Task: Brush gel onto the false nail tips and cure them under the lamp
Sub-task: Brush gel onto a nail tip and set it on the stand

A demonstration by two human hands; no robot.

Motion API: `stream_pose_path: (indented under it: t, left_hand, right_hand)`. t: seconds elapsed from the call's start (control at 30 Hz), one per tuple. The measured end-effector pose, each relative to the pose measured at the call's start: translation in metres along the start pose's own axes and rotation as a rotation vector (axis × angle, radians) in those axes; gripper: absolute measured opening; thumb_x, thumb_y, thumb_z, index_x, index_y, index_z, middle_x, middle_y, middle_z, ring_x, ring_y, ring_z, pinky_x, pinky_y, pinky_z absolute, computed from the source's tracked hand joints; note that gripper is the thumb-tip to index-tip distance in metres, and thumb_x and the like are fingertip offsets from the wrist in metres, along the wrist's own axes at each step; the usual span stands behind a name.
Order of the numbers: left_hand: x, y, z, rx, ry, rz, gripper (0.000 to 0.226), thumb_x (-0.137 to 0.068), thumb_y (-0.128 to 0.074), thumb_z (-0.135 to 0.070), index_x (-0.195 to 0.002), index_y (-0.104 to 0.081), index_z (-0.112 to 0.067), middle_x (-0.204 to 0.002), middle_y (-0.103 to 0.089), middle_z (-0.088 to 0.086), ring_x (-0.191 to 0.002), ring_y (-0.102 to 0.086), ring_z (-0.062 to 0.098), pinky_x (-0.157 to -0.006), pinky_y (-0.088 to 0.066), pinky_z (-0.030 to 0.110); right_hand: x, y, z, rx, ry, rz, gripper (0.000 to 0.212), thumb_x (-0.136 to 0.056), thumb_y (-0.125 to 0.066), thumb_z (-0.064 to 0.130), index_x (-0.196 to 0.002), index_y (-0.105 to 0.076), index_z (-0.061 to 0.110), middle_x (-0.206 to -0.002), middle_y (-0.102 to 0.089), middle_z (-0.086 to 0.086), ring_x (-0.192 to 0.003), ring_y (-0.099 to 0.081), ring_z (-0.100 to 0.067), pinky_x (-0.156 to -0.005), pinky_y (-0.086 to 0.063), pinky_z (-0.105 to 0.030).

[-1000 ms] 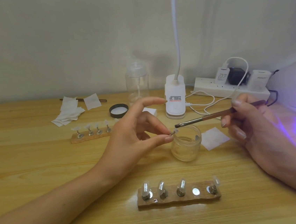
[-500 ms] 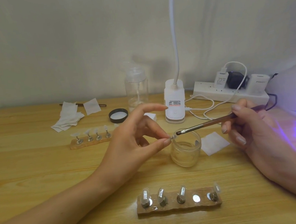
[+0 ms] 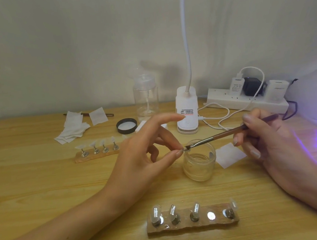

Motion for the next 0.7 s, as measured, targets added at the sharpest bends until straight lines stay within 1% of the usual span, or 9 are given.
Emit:
stream_pose_path:
  t: [0.1, 0.23, 0.33, 0.43, 0.57, 0.7]
  left_hand:
    - [0.0006, 0.0002, -0.0001, -0.019, -0.018, -0.003, 0.052, -0.088, -0.072, -0.014, -0.132, -0.054, -0.035, -0.090, -0.071, -0.010, -0.092, -0.069, 0.018, -0.060, -0.048, 0.023]
    - [0.0005, 0.0006, -0.0006, -0.031, -0.032, 0.000, 0.053, -0.088, -0.072, -0.013, -0.133, -0.053, -0.036, -0.091, -0.071, -0.011, -0.093, -0.069, 0.017, -0.060, -0.048, 0.023]
    - [0.0002, 0.0008, -0.0011, -0.050, -0.043, -0.005, 0.053, -0.088, -0.072, -0.013, -0.132, -0.054, -0.036, -0.091, -0.071, -0.012, -0.094, -0.069, 0.015, -0.059, -0.048, 0.024]
    - [0.0002, 0.0009, -0.0015, -0.072, -0.047, -0.009, 0.052, -0.088, -0.071, -0.016, -0.131, -0.054, -0.039, -0.093, -0.071, -0.014, -0.095, -0.069, 0.014, -0.059, -0.049, 0.025]
    - [0.0005, 0.0010, -0.0017, -0.083, -0.037, -0.009, 0.053, -0.088, -0.071, -0.019, -0.132, -0.051, -0.041, -0.093, -0.071, -0.016, -0.095, -0.070, 0.011, -0.063, -0.051, 0.020]
    - [0.0007, 0.0009, -0.0009, -0.060, -0.028, -0.008, 0.054, -0.089, -0.073, -0.017, -0.133, -0.052, -0.039, -0.093, -0.071, -0.014, -0.092, -0.070, 0.014, -0.062, -0.053, 0.026]
  right_hand:
    - [-0.0004, 0.0026, -0.0001, -0.007, -0.007, -0.033, 0.023, -0.082, -0.061, 0.033, -0.065, -0.048, 0.025, -0.059, -0.061, -0.009, -0.040, -0.033, -0.010, -0.045, -0.034, -0.016]
    - [-0.0003, 0.0038, 0.0000, -0.043, 0.002, -0.011, 0.021, -0.084, -0.061, 0.034, -0.068, -0.049, 0.025, -0.060, -0.062, -0.008, -0.040, -0.034, -0.009, -0.047, -0.039, -0.015]
    - [-0.0007, 0.0020, -0.0008, -0.012, 0.004, 0.016, 0.022, -0.083, -0.061, 0.036, -0.067, -0.050, 0.026, -0.062, -0.063, -0.010, -0.039, -0.034, -0.009, -0.044, -0.036, -0.014]
    - [-0.0010, 0.0030, -0.0010, -0.004, -0.005, -0.022, 0.023, -0.080, -0.063, 0.036, -0.068, -0.048, 0.023, -0.060, -0.062, -0.011, -0.038, -0.033, -0.009, -0.044, -0.035, -0.014]
    - [-0.0001, 0.0030, 0.0002, -0.037, 0.013, -0.013, 0.022, -0.083, -0.060, 0.034, -0.067, -0.048, 0.024, -0.059, -0.061, -0.008, -0.039, -0.032, -0.009, -0.048, -0.039, -0.014]
    - [0.0005, 0.0003, 0.0009, -0.010, 0.004, 0.014, 0.024, -0.084, -0.059, 0.034, -0.064, -0.050, 0.026, -0.061, -0.062, -0.009, -0.039, -0.033, -0.009, -0.046, -0.036, -0.014]
Point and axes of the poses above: each hand's wrist, its own x-axis away from the middle knuckle, its own y-axis out of the back of the hand, z = x × y, the point moved 1 cm from there along -x, towards the middle knuckle
